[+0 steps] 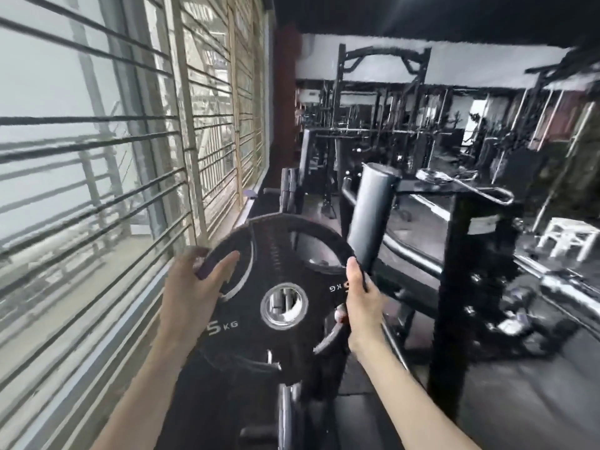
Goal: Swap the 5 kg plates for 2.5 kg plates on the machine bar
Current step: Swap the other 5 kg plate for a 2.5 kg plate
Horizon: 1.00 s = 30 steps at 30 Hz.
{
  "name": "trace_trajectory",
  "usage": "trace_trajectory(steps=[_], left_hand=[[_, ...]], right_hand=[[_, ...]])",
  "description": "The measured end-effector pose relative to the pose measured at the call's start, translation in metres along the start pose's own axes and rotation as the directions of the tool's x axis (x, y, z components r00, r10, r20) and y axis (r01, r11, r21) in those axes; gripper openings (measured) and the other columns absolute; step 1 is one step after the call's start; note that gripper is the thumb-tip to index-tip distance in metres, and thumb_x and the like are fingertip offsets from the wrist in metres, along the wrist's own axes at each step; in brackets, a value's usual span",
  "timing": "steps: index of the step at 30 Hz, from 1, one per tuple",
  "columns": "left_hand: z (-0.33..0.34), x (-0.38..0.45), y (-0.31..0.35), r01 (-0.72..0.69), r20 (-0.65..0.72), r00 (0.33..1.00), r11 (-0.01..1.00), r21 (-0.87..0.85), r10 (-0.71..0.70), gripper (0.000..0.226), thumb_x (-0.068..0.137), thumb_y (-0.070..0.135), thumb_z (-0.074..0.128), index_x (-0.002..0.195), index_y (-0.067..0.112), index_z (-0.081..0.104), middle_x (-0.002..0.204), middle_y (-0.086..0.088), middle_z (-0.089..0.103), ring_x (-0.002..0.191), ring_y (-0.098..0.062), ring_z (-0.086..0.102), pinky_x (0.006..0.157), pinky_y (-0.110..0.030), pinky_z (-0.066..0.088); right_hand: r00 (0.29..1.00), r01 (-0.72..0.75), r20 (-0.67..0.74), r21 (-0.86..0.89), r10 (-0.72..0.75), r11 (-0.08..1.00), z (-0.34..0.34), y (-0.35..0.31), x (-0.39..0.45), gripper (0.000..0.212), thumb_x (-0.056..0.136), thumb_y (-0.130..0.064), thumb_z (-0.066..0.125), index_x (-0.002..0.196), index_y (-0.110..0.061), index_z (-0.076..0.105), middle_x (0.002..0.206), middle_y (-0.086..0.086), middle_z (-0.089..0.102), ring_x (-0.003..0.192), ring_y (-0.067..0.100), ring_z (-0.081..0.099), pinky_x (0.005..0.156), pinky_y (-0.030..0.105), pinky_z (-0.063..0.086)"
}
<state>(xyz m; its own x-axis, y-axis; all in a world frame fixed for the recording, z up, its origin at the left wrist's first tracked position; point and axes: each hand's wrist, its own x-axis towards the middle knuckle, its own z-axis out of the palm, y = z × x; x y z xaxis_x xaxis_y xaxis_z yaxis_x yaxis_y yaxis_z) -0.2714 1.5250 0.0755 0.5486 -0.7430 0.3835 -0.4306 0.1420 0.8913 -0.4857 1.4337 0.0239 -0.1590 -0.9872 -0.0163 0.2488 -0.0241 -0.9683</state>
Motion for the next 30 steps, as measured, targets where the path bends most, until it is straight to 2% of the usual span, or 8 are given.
trace_trajectory(steps=[5, 7, 10, 14, 18, 22, 25, 30], left_hand=[[0.046, -0.097, 0.057, -0.060, 0.035, 0.997, 0.998, -0.032, 0.061, 0.054, 0.074, 0.068, 0.070, 0.104, 0.024, 0.062, 0.092, -0.002, 0.070, 0.072, -0.020, 0.072, 0.078, -0.050, 0.057], [0.072, -0.158, 0.090, -0.109, 0.035, 0.993, 0.992, -0.070, 0.111, 0.040, 0.081, 0.056, 0.071, 0.100, 0.023, 0.060, 0.086, 0.011, 0.063, 0.073, -0.005, 0.068, 0.079, -0.041, 0.049], [0.107, -0.241, 0.126, -0.134, 0.057, 0.988, 0.975, -0.176, 0.146, 0.027, 0.085, 0.044, 0.073, 0.095, 0.020, 0.063, 0.093, 0.006, 0.067, 0.055, 0.006, 0.063, 0.061, -0.021, 0.048], [0.147, -0.317, 0.168, -0.100, 0.148, 0.978, 0.949, -0.297, 0.150, 0.018, 0.085, 0.041, 0.072, 0.087, 0.025, 0.065, 0.071, 0.016, 0.069, 0.059, -0.006, 0.062, 0.067, -0.041, 0.056], [0.182, -0.378, 0.213, -0.099, 0.243, 0.947, 0.912, -0.399, 0.209, 0.018, 0.088, 0.030, 0.073, 0.092, 0.014, 0.065, 0.063, 0.015, 0.069, 0.053, 0.004, 0.058, 0.052, -0.013, 0.046], [0.213, -0.419, 0.245, -0.071, 0.340, 0.908, 0.888, -0.454, 0.246, 0.016, 0.088, 0.028, 0.074, 0.090, 0.016, 0.065, 0.067, 0.007, 0.072, 0.054, -0.003, 0.063, 0.052, -0.022, 0.051], [0.234, -0.445, 0.262, -0.013, 0.402, 0.885, 0.878, -0.479, 0.233, 0.021, 0.084, 0.032, 0.077, 0.091, 0.017, 0.064, 0.074, -0.004, 0.074, 0.058, -0.016, 0.071, 0.054, -0.037, 0.057], [0.266, -0.473, 0.278, 0.023, 0.463, 0.855, 0.876, -0.482, 0.232, 0.024, 0.084, 0.031, 0.079, 0.091, 0.014, 0.063, 0.074, -0.005, 0.075, 0.053, -0.012, 0.069, 0.047, -0.027, 0.052]], right_hand=[[0.994, 0.104, -0.044, 0.031, -0.103, 0.994, -0.124, -0.030, -0.048, 0.070, 0.080, -0.068, 0.064, 0.116, -0.009, 0.061, 0.054, -0.002, 0.043, 0.040, 0.013, 0.039, 0.038, 0.026, 0.033], [0.983, 0.170, -0.074, 0.026, -0.168, 0.985, -0.190, -0.047, -0.074, 0.083, 0.073, -0.073, 0.064, 0.122, -0.006, 0.062, 0.061, 0.007, 0.047, 0.046, 0.019, 0.043, 0.043, 0.028, 0.038], [0.965, 0.236, -0.101, -0.072, -0.242, 0.969, -0.285, -0.075, -0.114, 0.074, 0.071, -0.081, 0.060, 0.092, -0.010, 0.065, 0.075, 0.009, 0.052, 0.061, 0.023, 0.048, 0.056, 0.031, 0.042], [0.943, 0.245, -0.204, -0.106, -0.262, 0.964, -0.387, -0.109, -0.166, 0.058, 0.077, -0.074, 0.062, 0.087, -0.018, 0.071, 0.065, 0.002, 0.056, 0.051, 0.017, 0.049, 0.052, 0.030, 0.041], [0.897, 0.294, -0.316, -0.098, -0.309, 0.951, -0.467, -0.132, -0.198, 0.044, 0.076, -0.074, 0.062, 0.069, -0.031, 0.068, 0.052, -0.016, 0.054, 0.057, 0.013, 0.051, 0.067, 0.038, 0.043], [0.845, 0.315, -0.415, -0.122, -0.336, 0.941, -0.531, -0.144, -0.221, 0.046, 0.090, -0.060, 0.061, 0.052, -0.034, 0.059, 0.046, -0.016, 0.049, 0.057, 0.015, 0.048, 0.068, 0.038, 0.042], [0.814, 0.309, -0.468, -0.150, -0.343, 0.939, -0.566, -0.146, -0.230, 0.051, 0.076, -0.077, 0.057, 0.071, -0.029, 0.072, 0.062, -0.007, 0.067, 0.067, 0.025, 0.064, 0.070, 0.041, 0.053], [0.831, 0.261, -0.490, -0.076, -0.264, 0.962, -0.606, -0.146, -0.226, 0.068, 0.078, -0.080, 0.055, 0.101, -0.019, 0.075, 0.098, 0.010, 0.077, 0.095, 0.027, 0.072, 0.088, 0.041, 0.058]])
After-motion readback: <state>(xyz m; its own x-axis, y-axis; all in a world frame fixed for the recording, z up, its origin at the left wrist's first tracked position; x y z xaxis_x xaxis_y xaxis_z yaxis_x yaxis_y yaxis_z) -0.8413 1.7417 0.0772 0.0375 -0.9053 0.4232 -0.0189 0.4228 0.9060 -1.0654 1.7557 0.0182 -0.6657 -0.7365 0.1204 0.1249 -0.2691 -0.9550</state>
